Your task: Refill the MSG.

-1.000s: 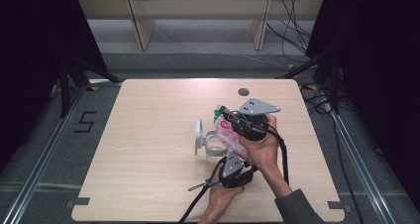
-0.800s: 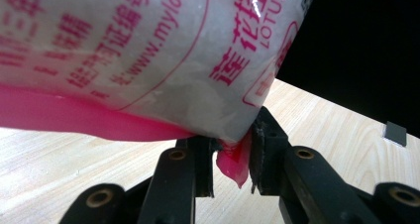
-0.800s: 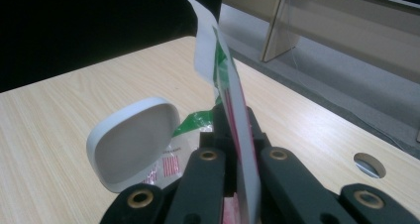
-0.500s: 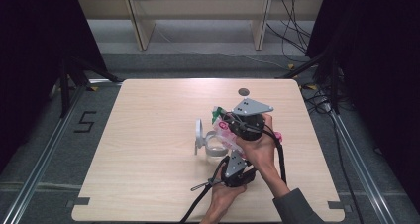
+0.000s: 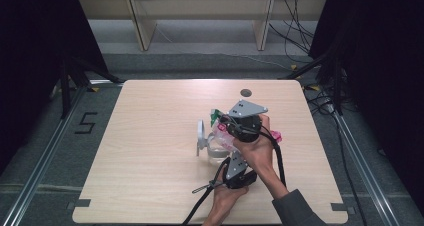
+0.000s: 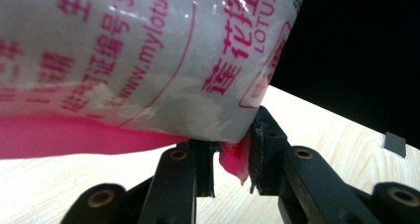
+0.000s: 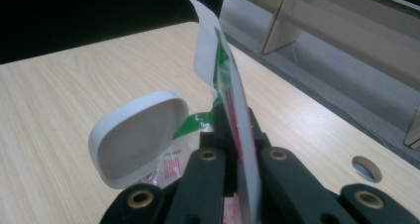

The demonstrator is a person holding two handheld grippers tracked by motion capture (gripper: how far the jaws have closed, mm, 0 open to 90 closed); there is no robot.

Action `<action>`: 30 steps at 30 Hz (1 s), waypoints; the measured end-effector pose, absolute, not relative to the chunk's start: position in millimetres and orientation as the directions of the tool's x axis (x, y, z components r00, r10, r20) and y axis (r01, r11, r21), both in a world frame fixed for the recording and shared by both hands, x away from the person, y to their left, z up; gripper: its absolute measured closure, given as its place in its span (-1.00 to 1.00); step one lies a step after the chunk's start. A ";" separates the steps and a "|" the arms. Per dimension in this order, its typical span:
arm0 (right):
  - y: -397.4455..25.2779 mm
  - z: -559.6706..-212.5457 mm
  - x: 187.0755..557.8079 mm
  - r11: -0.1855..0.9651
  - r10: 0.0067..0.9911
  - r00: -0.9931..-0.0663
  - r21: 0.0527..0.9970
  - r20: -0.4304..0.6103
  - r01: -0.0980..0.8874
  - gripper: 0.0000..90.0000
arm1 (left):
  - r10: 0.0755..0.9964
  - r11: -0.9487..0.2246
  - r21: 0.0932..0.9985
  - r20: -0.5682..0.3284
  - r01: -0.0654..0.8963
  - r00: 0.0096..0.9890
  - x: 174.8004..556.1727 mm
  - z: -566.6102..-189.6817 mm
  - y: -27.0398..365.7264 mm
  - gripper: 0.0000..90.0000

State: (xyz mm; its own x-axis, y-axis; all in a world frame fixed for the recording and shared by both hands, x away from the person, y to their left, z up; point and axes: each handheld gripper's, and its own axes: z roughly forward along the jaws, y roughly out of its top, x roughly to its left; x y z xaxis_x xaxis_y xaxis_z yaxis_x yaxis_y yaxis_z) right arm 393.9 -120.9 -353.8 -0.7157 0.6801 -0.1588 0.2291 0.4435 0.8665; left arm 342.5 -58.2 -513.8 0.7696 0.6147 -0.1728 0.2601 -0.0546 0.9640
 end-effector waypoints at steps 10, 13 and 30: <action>-121.3 -351.5 393.7 0.436 0.686 -0.712 0.869 -0.152 0.234 1.00 | 0.613 -0.049 0.968 -0.166 0.248 0.772 343.9 -513.1 -58.8 0.65; -119.4 -353.1 394.8 0.447 0.689 -0.705 0.866 -0.171 0.226 1.00 | 0.608 -0.057 0.966 -0.168 0.254 0.776 342.6 -513.0 -60.1 0.65; -112.4 -350.7 396.5 0.482 0.684 -0.699 0.849 -0.209 0.217 1.00 | 0.615 -0.026 0.968 -0.181 0.249 0.768 345.3 -510.8 -60.9 0.65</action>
